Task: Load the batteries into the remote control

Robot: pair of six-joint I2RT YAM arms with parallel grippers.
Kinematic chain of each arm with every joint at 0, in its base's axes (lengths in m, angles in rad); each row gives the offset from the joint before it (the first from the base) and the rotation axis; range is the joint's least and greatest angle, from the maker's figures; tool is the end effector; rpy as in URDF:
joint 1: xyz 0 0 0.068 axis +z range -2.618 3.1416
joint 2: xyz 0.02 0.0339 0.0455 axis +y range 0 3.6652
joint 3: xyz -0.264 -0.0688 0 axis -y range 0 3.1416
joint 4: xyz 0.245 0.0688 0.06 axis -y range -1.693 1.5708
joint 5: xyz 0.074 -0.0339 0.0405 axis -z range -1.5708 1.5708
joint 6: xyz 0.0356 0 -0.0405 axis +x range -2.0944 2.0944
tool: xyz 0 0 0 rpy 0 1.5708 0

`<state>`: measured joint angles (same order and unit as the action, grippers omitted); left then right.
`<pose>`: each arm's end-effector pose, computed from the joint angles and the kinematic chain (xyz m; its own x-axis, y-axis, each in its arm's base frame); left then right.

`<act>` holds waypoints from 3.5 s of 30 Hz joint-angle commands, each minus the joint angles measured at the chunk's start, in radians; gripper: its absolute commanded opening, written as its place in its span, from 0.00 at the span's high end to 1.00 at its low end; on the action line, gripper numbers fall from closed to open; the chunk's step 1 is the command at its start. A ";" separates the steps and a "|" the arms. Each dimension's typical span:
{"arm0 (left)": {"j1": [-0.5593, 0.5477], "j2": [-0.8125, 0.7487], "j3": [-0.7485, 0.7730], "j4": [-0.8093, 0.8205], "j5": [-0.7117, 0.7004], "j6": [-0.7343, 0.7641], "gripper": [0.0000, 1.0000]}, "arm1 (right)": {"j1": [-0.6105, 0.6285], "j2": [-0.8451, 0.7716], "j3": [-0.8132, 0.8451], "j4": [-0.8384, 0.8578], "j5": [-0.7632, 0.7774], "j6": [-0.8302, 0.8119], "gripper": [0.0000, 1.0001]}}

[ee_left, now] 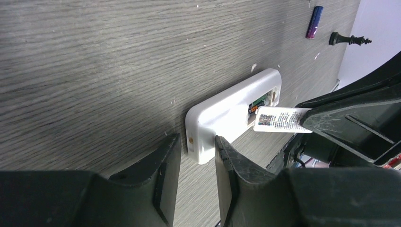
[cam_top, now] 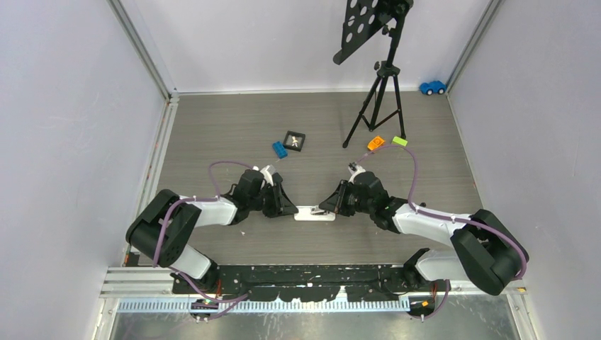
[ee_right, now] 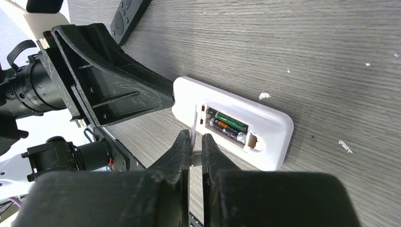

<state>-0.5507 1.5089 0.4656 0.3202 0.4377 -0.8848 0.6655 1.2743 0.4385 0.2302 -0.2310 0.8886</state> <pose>0.2124 -0.1481 0.1252 -0.9335 -0.2492 -0.2579 0.0354 0.6515 -0.7578 0.1845 0.1552 0.1626 -0.8638 0.2825 -0.4172 -0.1248 0.6823 0.7203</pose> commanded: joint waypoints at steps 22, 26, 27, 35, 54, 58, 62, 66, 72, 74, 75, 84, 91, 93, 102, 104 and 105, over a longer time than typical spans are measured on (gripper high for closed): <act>-0.003 0.003 0.027 -0.019 -0.026 0.020 0.66 | -0.015 0.021 0.012 -0.010 0.033 -0.043 0.99; -0.003 0.008 0.030 -0.032 -0.040 0.020 0.67 | -0.017 0.003 -0.008 0.011 0.050 -0.019 1.00; -0.003 0.010 0.030 -0.033 -0.042 0.020 0.68 | -0.017 0.000 -0.009 0.013 0.051 -0.019 1.00; -0.003 0.011 0.036 -0.040 -0.048 0.017 0.68 | -0.018 0.009 -0.011 0.051 -0.013 -0.024 1.00; -0.003 0.013 0.038 -0.035 -0.035 0.015 0.68 | -0.017 0.079 0.008 0.049 -0.030 -0.035 0.99; -0.003 0.016 0.036 -0.018 -0.020 0.011 0.69 | -0.018 0.106 0.020 0.044 -0.036 -0.037 0.97; -0.003 0.017 0.035 -0.014 -0.013 0.009 0.69 | -0.018 0.128 0.029 0.044 -0.041 -0.033 0.89; -0.003 0.020 0.036 -0.012 -0.007 0.005 0.69 | -0.018 0.127 0.038 0.020 -0.043 -0.027 0.81; -0.003 0.013 0.035 -0.016 -0.019 0.003 0.69 | -0.018 0.078 0.054 -0.059 -0.016 -0.030 0.70; -0.003 0.014 0.036 -0.016 -0.019 0.001 0.69 | -0.017 0.064 0.063 -0.082 -0.011 -0.035 0.68; -0.003 0.014 0.036 -0.017 -0.019 0.001 0.69 | -0.018 0.059 0.067 -0.094 -0.010 -0.037 0.67; -0.003 -0.020 0.045 -0.064 -0.029 0.006 0.68 | -0.018 -0.007 0.108 -0.209 0.019 -0.079 0.50; -0.003 -0.024 0.053 -0.081 -0.032 0.014 0.68 | -0.017 -0.005 0.111 -0.213 0.026 -0.082 0.56; -0.003 -0.021 0.054 -0.081 -0.033 0.014 0.68 | -0.018 0.001 0.112 -0.211 0.020 -0.083 0.62; -0.003 -0.020 0.051 -0.078 -0.032 0.014 0.68 | -0.018 0.018 0.114 -0.178 -0.006 -0.090 0.82; -0.003 -0.017 0.052 -0.077 -0.033 0.014 0.68 | -0.018 0.037 0.115 -0.163 -0.008 -0.088 0.83; -0.003 -0.017 0.052 -0.076 -0.032 0.014 0.68 | -0.018 0.051 0.115 -0.154 -0.007 -0.087 0.83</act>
<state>-0.5503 1.5066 0.4946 0.2569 0.4183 -0.8856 0.6441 1.2930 0.5182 0.0181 -0.2306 0.8139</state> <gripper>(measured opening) 0.318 0.176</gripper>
